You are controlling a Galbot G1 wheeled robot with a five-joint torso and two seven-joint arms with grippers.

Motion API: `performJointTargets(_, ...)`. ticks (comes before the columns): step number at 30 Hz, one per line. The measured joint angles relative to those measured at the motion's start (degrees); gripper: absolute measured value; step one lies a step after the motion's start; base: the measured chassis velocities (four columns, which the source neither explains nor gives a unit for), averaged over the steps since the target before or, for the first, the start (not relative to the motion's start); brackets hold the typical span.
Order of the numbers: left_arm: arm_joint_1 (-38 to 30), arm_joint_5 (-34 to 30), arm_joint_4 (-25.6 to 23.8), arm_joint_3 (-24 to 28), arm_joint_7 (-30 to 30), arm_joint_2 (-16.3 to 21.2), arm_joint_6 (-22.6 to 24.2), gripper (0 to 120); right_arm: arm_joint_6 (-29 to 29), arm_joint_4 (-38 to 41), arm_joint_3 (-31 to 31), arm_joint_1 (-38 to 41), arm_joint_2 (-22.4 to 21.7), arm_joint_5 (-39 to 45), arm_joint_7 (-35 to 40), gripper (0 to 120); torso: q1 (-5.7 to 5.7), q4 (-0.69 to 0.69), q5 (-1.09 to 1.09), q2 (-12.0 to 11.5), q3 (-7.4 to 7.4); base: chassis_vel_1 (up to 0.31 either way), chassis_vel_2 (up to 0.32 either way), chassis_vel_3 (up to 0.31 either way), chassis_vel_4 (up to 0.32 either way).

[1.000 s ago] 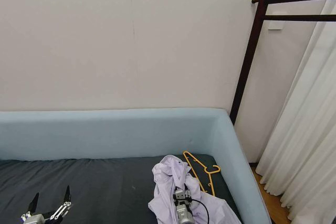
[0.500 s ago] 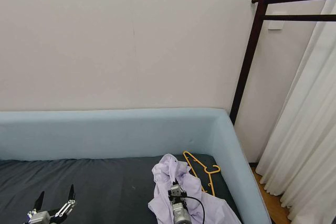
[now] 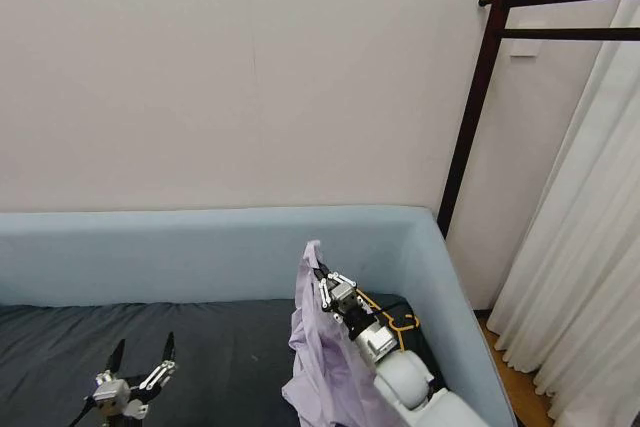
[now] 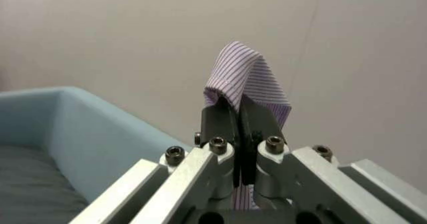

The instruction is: Pick up the clothes from the sofa and hang them on the clothes hanger.

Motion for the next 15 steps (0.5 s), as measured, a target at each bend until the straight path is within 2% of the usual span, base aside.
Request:
performJointTargets(1,0.0,0.0,0.0,0.0,0.0,0.0,0.0,100,0.0,0.0,0.0,0.0,0.0,0.0,0.0,0,0.0,0.0,0.0,0.0,0.0,0.0,0.0,0.0,0.0)
performJointTargets(5,-2.68,-1.31,1.83,2.63,4.8,1.28,-0.47,100,-0.77,5.81,-3.33,4.64,-4.84,10.65,-3.51,0,0.0,0.0,0.01,0.0,0.0,0.0,0.0,0.0,0.0)
performJointTargets(8,-3.79,-1.92,2.35,4.32,7.39,2.13,-0.49,100,-1.28,7.66,-4.09,6.87,-6.25,14.27,-4.91,0,-0.01,-0.01,0.01,0.0,0.0,0.0,0.0,0.0,0.0)
performJointTargets(11,-4.46,-2.04,2.75,5.17,8.94,2.54,-0.49,100,-1.53,8.29,-4.33,8.11,-6.69,15.53,-5.34,0,-0.01,-0.01,0.01,0.0,0.0,0.0,0.0,0.0,0.0)
performJointTargets(15,-7.25,-1.57,3.69,8.73,11.59,4.03,-0.1,100,-2.27,9.58,-4.89,11.48,-6.81,18.54,-6.1,0,0.0,0.0,0.0,0.0,0.01,0.0,0.0,0.0,0.0)
